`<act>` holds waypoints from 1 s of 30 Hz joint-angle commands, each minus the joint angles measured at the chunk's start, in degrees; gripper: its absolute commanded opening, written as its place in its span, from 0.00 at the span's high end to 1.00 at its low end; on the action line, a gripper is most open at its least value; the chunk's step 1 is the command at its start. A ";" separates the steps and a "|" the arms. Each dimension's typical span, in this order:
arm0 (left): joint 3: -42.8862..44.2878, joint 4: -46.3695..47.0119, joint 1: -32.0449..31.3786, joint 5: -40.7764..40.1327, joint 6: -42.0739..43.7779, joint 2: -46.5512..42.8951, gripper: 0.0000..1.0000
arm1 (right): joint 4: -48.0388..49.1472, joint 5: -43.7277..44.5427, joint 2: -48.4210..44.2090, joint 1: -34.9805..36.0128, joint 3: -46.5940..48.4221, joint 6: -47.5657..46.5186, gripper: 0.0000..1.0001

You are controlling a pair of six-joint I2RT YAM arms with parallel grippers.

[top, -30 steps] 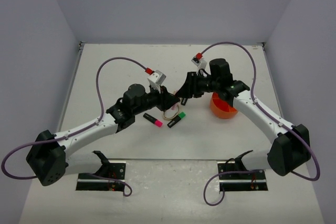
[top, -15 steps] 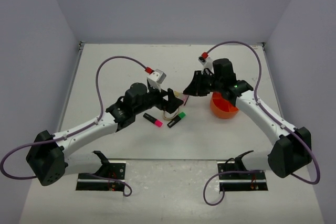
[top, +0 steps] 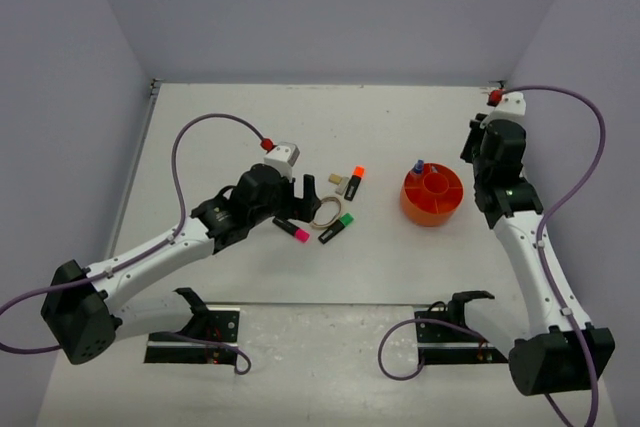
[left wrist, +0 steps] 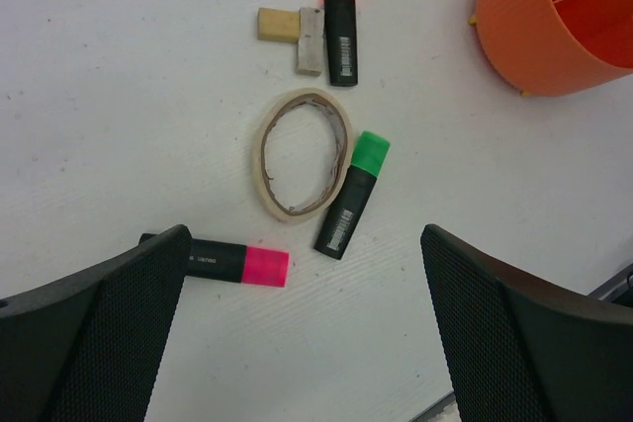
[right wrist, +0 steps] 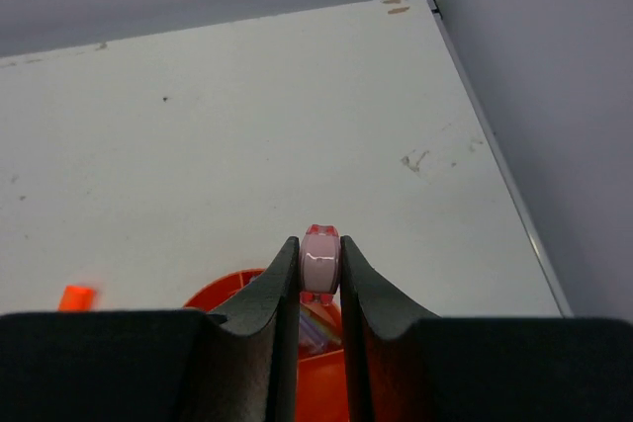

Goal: Sort the stationery into containers
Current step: Place the stationery in the storage box.

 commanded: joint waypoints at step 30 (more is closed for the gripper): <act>1.63 -5.84 -0.05 0.89 1.47 -3.32 0.00 | -0.18 -6.73 12.18 -0.78 -3.52 -4.37 0.74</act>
